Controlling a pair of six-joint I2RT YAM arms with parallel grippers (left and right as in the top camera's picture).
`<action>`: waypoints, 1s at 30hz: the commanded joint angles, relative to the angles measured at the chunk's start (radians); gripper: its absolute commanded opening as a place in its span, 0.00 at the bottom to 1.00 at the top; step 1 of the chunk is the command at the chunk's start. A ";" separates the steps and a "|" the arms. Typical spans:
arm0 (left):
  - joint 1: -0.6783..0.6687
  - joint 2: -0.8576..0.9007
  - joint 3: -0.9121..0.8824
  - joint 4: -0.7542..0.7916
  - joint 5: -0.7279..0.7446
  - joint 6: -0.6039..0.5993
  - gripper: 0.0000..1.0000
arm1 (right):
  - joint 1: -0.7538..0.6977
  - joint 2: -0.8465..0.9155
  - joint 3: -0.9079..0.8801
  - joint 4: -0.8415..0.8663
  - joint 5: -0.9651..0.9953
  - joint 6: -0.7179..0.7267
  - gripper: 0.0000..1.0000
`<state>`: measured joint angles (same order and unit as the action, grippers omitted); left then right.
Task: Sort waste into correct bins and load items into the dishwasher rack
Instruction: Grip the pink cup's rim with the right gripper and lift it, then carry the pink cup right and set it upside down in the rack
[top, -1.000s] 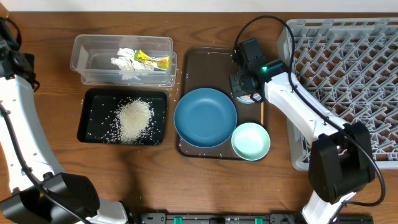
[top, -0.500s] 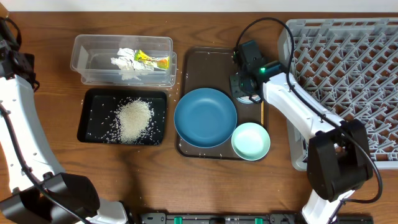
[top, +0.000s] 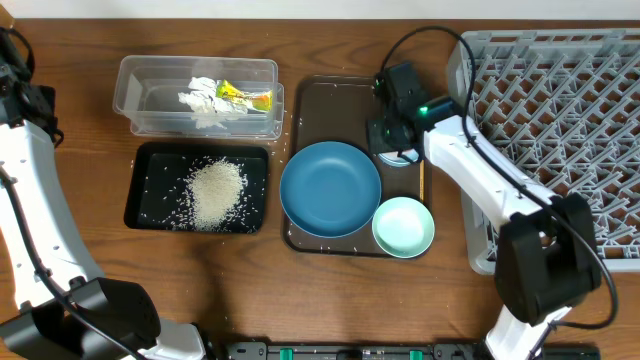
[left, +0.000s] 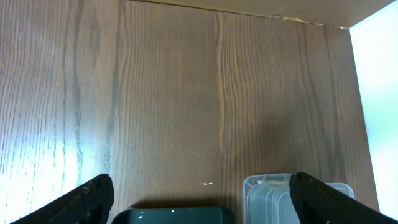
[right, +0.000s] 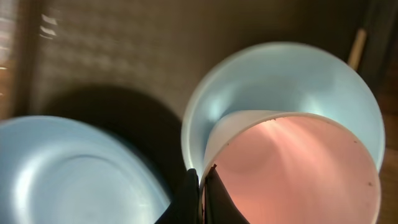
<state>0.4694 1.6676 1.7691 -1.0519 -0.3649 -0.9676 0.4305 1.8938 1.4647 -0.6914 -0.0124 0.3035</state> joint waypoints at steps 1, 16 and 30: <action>0.002 0.001 0.002 -0.006 -0.009 0.009 0.92 | -0.030 -0.122 0.088 0.007 -0.029 -0.032 0.01; 0.002 0.001 0.002 -0.006 -0.009 0.009 0.92 | -0.592 -0.186 0.151 0.129 -0.836 -0.440 0.01; 0.002 0.001 0.002 -0.006 -0.009 0.009 0.92 | -0.931 0.216 0.151 0.469 -1.540 -0.167 0.01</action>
<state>0.4694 1.6676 1.7691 -1.0519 -0.3649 -0.9676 -0.4824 2.0705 1.6196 -0.2337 -1.3815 0.0261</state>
